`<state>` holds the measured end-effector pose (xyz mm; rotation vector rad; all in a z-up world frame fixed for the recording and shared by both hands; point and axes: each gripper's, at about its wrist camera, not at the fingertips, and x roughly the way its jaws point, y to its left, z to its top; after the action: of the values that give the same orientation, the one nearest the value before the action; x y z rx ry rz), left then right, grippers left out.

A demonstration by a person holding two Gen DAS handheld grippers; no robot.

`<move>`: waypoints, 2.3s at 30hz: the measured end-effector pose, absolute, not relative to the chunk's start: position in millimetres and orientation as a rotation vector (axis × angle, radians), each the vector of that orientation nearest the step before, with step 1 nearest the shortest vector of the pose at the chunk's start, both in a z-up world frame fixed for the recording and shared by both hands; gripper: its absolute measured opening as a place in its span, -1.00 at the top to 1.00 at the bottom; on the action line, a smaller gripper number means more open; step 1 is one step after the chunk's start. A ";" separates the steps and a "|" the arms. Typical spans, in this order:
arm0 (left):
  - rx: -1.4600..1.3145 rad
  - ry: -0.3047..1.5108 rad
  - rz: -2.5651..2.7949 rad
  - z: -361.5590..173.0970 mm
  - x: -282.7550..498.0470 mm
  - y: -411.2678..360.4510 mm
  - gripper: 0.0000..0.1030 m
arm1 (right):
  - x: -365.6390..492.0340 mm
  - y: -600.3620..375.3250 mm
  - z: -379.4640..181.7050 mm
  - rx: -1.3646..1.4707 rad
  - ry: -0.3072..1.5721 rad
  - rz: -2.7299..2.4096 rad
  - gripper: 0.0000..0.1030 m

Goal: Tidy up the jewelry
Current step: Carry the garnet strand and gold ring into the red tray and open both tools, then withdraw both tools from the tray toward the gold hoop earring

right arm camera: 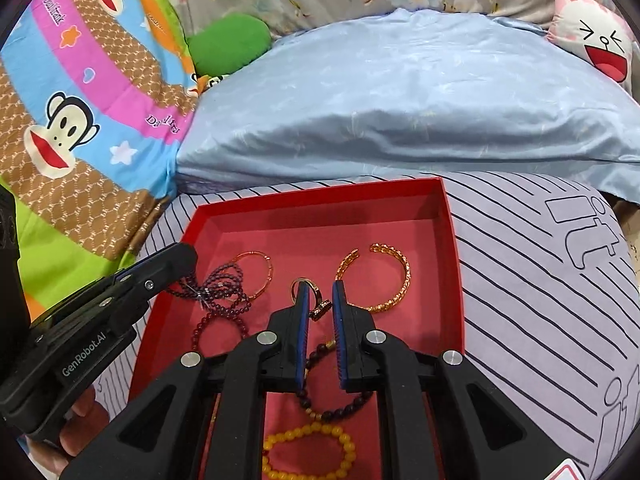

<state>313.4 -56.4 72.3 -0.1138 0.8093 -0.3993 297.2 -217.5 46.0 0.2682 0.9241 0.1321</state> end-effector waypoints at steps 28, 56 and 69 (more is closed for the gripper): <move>-0.109 0.728 -0.367 106.0 253.7 -34.2 0.80 | 224.3 -200.7 83.1 0.201 0.822 0.147 0.65; -0.078 0.809 -0.296 66.7 135.2 -3.3 0.79 | 85.8 -175.3 61.6 0.141 0.838 0.119 0.55; -0.051 0.845 -0.258 31.4 89.3 4.3 0.30 | 48.0 -169.4 20.1 0.150 0.913 0.091 0.48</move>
<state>89.3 4.3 31.4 -0.0508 0.8451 -0.2577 48.0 -169.4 20.1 0.1501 0.9126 0.0910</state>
